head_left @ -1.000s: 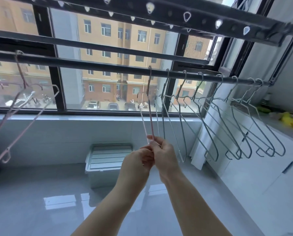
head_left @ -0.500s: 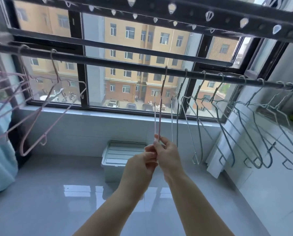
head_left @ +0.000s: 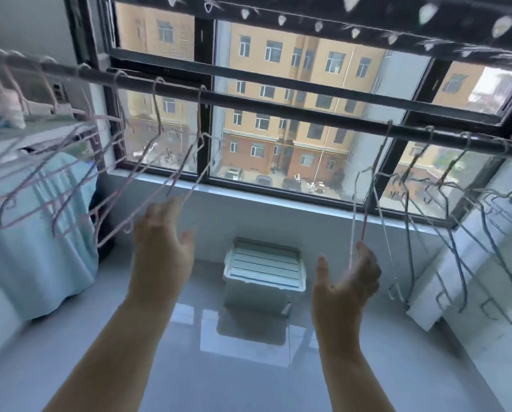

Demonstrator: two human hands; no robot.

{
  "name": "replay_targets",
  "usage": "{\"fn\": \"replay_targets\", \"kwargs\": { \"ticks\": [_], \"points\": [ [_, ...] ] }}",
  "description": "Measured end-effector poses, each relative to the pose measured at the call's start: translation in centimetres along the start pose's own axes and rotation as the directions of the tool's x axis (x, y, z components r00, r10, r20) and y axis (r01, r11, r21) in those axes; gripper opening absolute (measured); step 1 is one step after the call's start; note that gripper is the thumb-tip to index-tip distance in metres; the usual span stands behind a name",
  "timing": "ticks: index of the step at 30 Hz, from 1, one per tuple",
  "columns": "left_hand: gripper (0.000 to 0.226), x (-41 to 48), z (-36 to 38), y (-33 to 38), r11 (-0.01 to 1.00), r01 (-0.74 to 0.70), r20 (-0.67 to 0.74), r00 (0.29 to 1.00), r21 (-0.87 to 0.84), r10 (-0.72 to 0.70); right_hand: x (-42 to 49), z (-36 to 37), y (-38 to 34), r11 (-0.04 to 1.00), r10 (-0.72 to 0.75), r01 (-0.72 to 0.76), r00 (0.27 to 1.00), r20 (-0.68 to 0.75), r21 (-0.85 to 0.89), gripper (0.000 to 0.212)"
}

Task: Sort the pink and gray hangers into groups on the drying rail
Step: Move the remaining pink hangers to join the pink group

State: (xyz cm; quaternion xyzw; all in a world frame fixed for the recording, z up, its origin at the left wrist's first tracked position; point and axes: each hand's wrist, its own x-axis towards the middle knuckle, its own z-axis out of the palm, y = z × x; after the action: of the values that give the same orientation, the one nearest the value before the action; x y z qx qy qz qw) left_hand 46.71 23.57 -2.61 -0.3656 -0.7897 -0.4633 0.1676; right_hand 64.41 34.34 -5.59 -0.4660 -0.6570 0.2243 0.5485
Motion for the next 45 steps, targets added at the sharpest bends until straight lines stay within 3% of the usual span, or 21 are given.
{"fn": "replay_targets", "kwargs": {
  "ticks": [4, 8, 11, 14, 18, 21, 25, 30, 36, 40, 45],
  "points": [
    [0.057, 1.8, -1.2, -3.8, 0.988, 0.116, 0.120, 0.984, 0.106, -0.129, -3.0, 3.2, -4.1, 0.991, -0.126, 0.130, 0.989, 0.078, -0.042, 0.057],
    [0.048, 1.5, -0.3, -5.7, 0.976, 0.192, 0.307, 0.927, 0.101, -0.214, -4.6, 6.0, -7.2, 0.957, -0.288, 0.289, 0.952, 0.101, 0.002, 0.049],
    [0.032, 0.7, 0.2, -6.4, 0.981, 0.193, 0.346, 0.920, 0.004, -0.182, -5.6, 8.3, -8.5, 0.942, -0.334, 0.328, 0.895, 0.294, 0.071, 0.043],
    [0.021, 0.2, 0.5, -6.6, 0.986, 0.144, 0.342, 0.934, -0.087, -0.106, -5.9, 11.1, -9.1, 0.967, -0.253, 0.216, 0.807, 0.534, 0.132, 0.046],
    [0.017, 0.1, 1.2, -6.5, 0.986, 0.120, 0.397, 0.916, -0.115, -0.065, -5.1, 14.7, -9.3, 0.988, 0.029, -0.125, 0.721, 0.692, 0.088, 0.050],
    [0.029, 0.2, 1.5, -6.6, 0.975, 0.104, 0.419, 0.908, -0.195, -0.013, -4.6, 15.2, -10.0, 0.919, 0.148, -0.357, 0.702, 0.697, 0.164, 0.029],
    [0.025, 0.4, 1.7, -6.1, 0.918, 0.099, 0.409, 0.910, -0.385, 0.073, -4.1, 14.3, -10.0, 0.703, 0.189, -0.589, 0.696, 0.693, 0.399, 0.021],
    [0.029, 0.1, 2.4, -4.3, 0.856, 0.055, 0.383, 0.907, -0.514, 0.172, -3.8, 12.1, -9.2, 0.661, 0.211, -0.556, 0.781, 0.587, 0.503, 0.020],
    [0.041, -1.9, 4.5, -0.6, 0.755, 0.084, 0.478, 0.817, -0.651, 0.322, -2.2, 7.4, -6.9, 0.734, 0.252, -0.428, 0.893, 0.374, 0.527, 0.024],
    [0.048, -3.6, 5.4, 1.3, 0.722, 0.089, 0.527, 0.745, -0.686, 0.408, -1.0, 4.2, -5.5, 0.766, 0.267, -0.390, 0.916, 0.299, 0.512, 0.025],
    [0.034, -4.7, 6.0, 2.0, 0.734, 0.077, 0.560, 0.701, -0.675, 0.442, 0.6, 1.3, -4.3, 0.787, 0.273, -0.359, 0.932, 0.239, 0.502, 0.024]
  ]
}}
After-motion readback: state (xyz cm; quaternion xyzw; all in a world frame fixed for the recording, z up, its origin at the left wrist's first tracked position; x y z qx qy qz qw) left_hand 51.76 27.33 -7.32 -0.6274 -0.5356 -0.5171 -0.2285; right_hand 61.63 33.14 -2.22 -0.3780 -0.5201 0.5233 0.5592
